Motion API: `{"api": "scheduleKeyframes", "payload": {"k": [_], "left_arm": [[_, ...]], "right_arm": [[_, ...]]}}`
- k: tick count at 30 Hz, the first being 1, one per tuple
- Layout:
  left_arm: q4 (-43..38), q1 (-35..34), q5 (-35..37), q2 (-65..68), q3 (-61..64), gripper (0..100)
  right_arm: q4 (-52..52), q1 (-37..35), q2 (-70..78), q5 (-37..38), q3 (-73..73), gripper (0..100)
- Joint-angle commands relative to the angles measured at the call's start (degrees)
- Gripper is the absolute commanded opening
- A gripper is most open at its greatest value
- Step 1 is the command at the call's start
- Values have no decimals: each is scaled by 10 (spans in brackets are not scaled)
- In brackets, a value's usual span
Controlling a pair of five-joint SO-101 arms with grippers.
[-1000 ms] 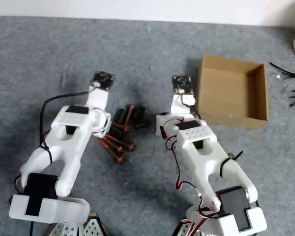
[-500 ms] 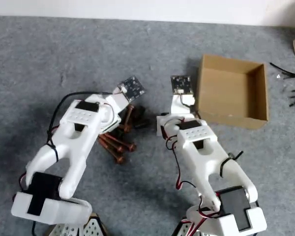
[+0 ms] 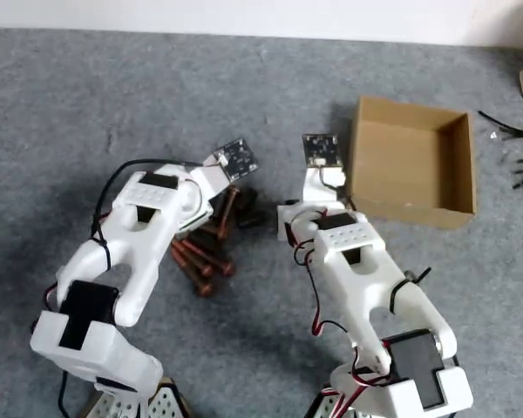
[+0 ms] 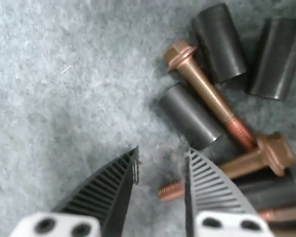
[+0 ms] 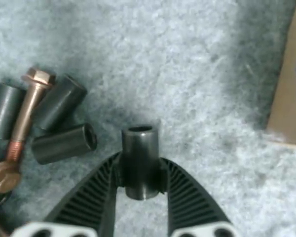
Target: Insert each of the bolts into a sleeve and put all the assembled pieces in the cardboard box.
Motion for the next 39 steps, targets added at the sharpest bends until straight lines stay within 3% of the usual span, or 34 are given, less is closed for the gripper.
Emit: {"api": "scheduleKeyframes", "payload": {"k": [1, 5, 10, 15, 24, 32, 39], "left_arm": [[18, 15, -5, -6, 2, 158], [15, 11, 11, -8, 2, 158], [-6, 11, 114, -12, -1, 155], [-7, 17, 159, -74, 3, 158], [-1, 62, 51, -180, 81, 158], [-1, 40, -37, -113, 92, 158], [1, 36, -51, -93, 92, 158]], "right_arm": [[-16, 9, -27, 8, -5, 4], [-16, 9, -27, 8, -5, 4], [-28, 9, -27, 8, -4, 4], [-31, 10, -27, 8, -4, 4], [-32, 16, -27, 8, 7, 4], [-32, 16, -27, 8, 7, 4], [-32, 16, -27, 8, 7, 4]]}}
